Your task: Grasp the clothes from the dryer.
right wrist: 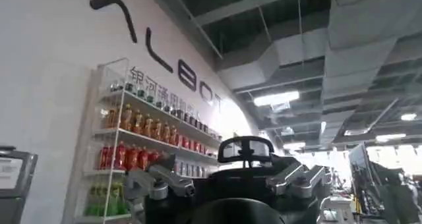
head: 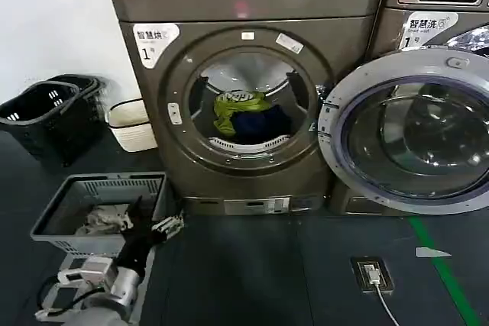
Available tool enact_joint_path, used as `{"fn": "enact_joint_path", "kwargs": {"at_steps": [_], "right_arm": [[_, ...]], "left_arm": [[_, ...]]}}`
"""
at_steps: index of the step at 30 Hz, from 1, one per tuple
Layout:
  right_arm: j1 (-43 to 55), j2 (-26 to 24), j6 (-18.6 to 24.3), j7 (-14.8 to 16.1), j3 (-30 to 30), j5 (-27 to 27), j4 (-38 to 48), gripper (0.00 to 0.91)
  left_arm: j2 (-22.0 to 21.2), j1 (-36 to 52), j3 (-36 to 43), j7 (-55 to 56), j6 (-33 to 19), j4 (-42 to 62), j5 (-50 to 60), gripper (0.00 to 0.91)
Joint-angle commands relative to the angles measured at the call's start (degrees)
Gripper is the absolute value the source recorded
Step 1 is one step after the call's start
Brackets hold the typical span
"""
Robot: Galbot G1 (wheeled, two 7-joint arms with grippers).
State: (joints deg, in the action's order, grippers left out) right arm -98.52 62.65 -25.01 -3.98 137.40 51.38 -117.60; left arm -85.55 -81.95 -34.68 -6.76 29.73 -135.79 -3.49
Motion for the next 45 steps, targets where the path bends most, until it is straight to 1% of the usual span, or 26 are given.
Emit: {"fn": "enact_joint_path", "kwargs": {"at_steps": [1, 25, 26, 27, 29, 30, 31, 33, 35, 36, 37, 38, 39, 40, 41, 43, 45], "right_arm": [[0.0, -0.2, 0.1, 0.1, 0.1, 0.1, 0.1, 0.907], [-0.1, 0.1, -0.3, 0.5, 0.2, 0.1, -0.1, 0.907], [-0.2, 0.1, 0.0, 0.8, 0.3, 0.2, -0.1, 0.907], [-0.4, 0.2, 1.0, 1.3, 0.2, 0.7, -0.1, 0.907], [-0.6, 0.0, 2.6, 2.2, 0.5, 3.6, -0.4, 0.907], [-0.7, -0.1, 4.2, 2.2, 0.6, 5.3, -0.8, 0.907], [-0.8, 0.0, 4.5, 2.4, 0.6, 6.6, -1.4, 0.907], [-0.9, 0.0, 5.7, 2.9, 0.3, 5.2, -1.8, 0.907], [-1.4, -0.2, 10.1, 0.7, -1.3, 2.9, -1.1, 0.907], [-1.5, -0.6, 11.0, -0.1, -1.7, 0.4, -0.3, 0.907], [-1.3, -0.7, 9.3, 0.4, -1.5, -0.8, 0.0, 0.907], [-1.1, -0.6, 8.6, 1.8, -0.8, 0.5, 0.0, 0.907], [-1.0, -0.3, 8.8, 3.1, -0.7, 2.1, 0.0, 0.907], [-0.9, 0.4, 9.7, 3.3, -1.5, 1.3, -0.3, 0.907], [-0.8, 0.7, 9.0, 3.9, -1.7, 1.0, -0.7, 0.907], [-0.6, 1.1, 9.1, 4.4, -2.1, 0.8, -1.3, 0.907], [-0.5, 1.0, 9.2, 4.3, -2.0, 0.6, -1.4, 0.907]], "left_arm": [[-0.2, 0.1, 0.0, -0.1, 0.1, 0.0, 0.0, 0.907], [0.0, 0.0, 0.4, -0.5, -0.1, 0.0, -0.3, 0.907], [0.1, 0.0, 0.4, -0.5, 0.0, -0.1, -0.4, 0.907], [0.1, 0.0, 0.4, -0.5, 0.0, -0.1, -0.4, 0.907], [0.1, 0.0, 0.4, -0.6, 0.0, -0.2, -0.5, 0.907], [0.1, 0.0, 0.4, -0.6, 0.0, -0.2, -0.5, 0.907], [0.1, -0.1, 0.5, -0.6, 0.0, -0.2, -0.5, 0.907], [0.1, -0.1, 0.7, -0.6, 0.1, -0.3, -0.6, 0.907], [0.1, 0.0, 0.8, -0.6, 0.1, -0.4, -0.7, 0.907], [0.1, 0.0, 0.9, -0.6, 0.1, -0.4, -0.6, 0.907], [0.2, -0.1, 0.9, -0.6, 0.2, -0.5, -0.7, 0.907], [0.2, -0.1, 0.9, -0.5, 0.2, -0.5, -0.8, 0.907], [0.3, 0.0, 0.9, -0.6, 0.2, -0.5, -0.9, 0.907], [0.3, 0.0, 0.8, -0.6, 0.3, -0.5, -1.0, 0.907], [0.3, 0.2, 0.8, -0.6, 0.3, -0.5, -1.0, 0.907], [0.1, 0.3, 1.0, -0.6, 0.4, -0.5, -1.0, 0.907], [0.1, 0.3, 1.1, -0.7, 0.4, -0.5, -1.0, 0.907]]}}
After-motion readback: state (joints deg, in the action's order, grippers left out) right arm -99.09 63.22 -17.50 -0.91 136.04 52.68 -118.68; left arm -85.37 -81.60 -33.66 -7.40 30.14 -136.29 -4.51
